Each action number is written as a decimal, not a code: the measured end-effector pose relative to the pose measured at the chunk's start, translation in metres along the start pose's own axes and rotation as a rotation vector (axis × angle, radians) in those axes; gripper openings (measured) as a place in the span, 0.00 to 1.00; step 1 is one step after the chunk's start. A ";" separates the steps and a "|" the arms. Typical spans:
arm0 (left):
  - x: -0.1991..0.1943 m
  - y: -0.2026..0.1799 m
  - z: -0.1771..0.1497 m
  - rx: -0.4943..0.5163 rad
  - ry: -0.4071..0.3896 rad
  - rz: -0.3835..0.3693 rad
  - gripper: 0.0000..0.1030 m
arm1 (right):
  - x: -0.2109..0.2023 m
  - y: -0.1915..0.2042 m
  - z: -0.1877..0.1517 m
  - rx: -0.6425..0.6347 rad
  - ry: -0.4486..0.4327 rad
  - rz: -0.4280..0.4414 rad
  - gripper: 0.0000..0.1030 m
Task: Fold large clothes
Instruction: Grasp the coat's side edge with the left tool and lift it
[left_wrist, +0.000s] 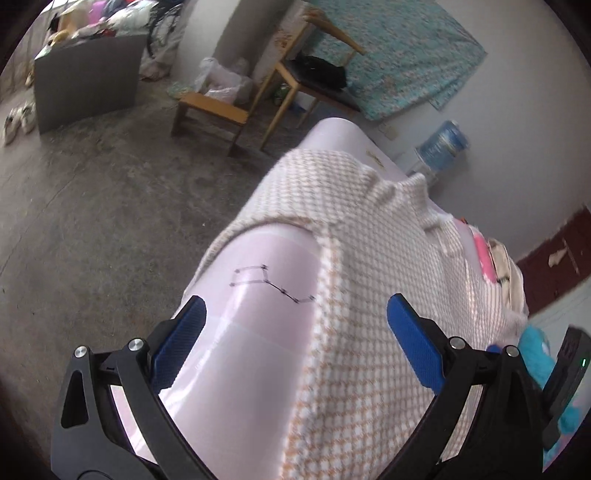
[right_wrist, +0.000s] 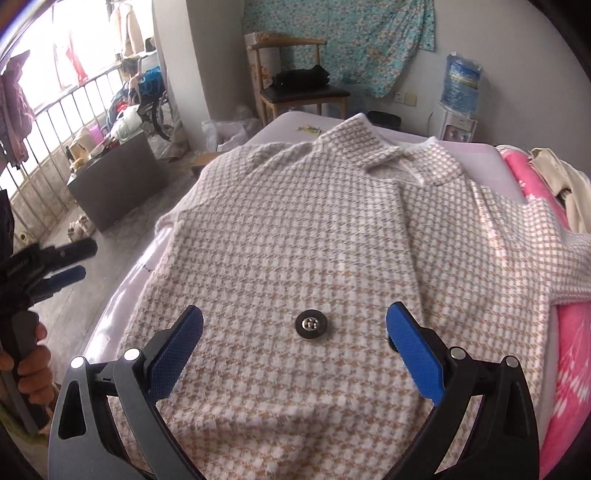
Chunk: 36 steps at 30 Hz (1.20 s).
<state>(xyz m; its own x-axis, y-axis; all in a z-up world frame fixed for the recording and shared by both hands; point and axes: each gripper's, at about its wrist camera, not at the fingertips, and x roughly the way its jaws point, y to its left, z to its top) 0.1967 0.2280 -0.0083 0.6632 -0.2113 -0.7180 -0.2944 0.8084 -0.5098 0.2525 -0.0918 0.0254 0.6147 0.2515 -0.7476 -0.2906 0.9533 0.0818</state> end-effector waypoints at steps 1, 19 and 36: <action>0.010 0.014 0.009 -0.050 0.011 0.002 0.92 | 0.007 0.003 0.000 -0.010 0.012 0.009 0.94; 0.252 0.174 0.013 -1.010 0.544 -0.409 0.92 | 0.052 0.011 -0.005 -0.068 0.103 0.011 0.94; 0.190 0.163 0.085 -0.696 0.230 -0.061 0.08 | 0.038 -0.015 -0.004 -0.016 0.062 -0.057 0.94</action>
<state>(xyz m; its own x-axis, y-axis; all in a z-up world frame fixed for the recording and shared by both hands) 0.3331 0.3662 -0.1873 0.5536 -0.4167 -0.7210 -0.6811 0.2717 -0.6800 0.2771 -0.0977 -0.0072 0.5839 0.1855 -0.7904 -0.2683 0.9629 0.0278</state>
